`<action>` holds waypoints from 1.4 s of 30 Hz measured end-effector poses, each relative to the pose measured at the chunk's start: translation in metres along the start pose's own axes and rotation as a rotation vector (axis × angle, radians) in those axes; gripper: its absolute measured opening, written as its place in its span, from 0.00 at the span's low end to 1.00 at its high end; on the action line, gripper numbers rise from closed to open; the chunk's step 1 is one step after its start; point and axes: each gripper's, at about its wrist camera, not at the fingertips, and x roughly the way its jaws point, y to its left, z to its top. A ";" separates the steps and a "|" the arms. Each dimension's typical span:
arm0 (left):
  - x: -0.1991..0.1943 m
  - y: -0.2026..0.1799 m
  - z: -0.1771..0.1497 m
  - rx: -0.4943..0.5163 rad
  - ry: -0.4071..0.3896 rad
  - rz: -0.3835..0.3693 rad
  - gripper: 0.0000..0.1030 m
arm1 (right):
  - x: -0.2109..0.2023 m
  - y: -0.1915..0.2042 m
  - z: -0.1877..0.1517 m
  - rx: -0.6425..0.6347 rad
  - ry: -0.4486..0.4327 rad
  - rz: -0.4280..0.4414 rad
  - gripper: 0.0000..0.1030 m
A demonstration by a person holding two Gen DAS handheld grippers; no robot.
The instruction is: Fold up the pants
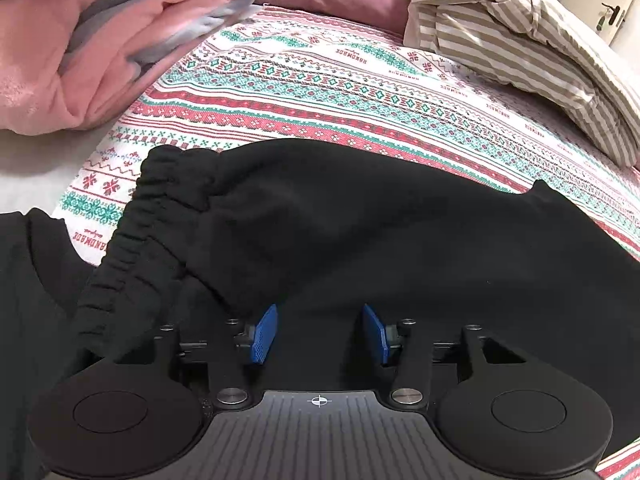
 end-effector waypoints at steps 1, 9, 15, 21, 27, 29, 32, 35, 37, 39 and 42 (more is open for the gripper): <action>-0.002 0.000 0.000 -0.007 -0.002 -0.003 0.46 | -0.009 -0.003 0.003 0.043 0.000 0.024 0.75; -0.017 0.011 0.000 -0.085 -0.024 -0.015 0.51 | -0.028 -0.060 -0.028 0.381 0.199 0.203 1.00; -0.016 0.019 -0.005 -0.139 -0.010 -0.021 0.51 | -0.011 -0.073 -0.042 0.565 0.239 0.432 1.00; -0.016 0.022 -0.010 -0.148 -0.012 -0.018 0.51 | 0.012 -0.042 -0.040 0.433 0.200 0.377 1.00; -0.015 0.043 -0.009 -0.251 -0.008 -0.079 0.51 | 0.024 -0.007 -0.031 0.317 0.150 0.276 0.73; -0.016 0.047 -0.009 -0.261 -0.011 -0.097 0.51 | 0.018 0.000 -0.020 0.330 0.129 0.275 0.69; -0.019 0.048 -0.007 -0.269 -0.020 -0.111 0.51 | -0.015 0.008 0.007 0.266 -0.013 0.311 0.68; -0.029 0.050 -0.006 -0.264 -0.065 -0.121 0.51 | -0.039 0.007 0.026 0.230 -0.123 0.281 0.67; -0.036 0.051 -0.005 -0.246 -0.085 -0.142 0.51 | -0.044 0.002 0.032 0.209 -0.198 0.183 0.67; -0.039 0.049 -0.005 -0.225 -0.090 -0.200 0.51 | -0.039 -0.017 0.034 0.261 -0.240 0.092 0.67; -0.046 0.044 -0.008 -0.180 -0.124 -0.184 0.57 | -0.011 -0.043 0.025 0.313 -0.188 0.009 0.67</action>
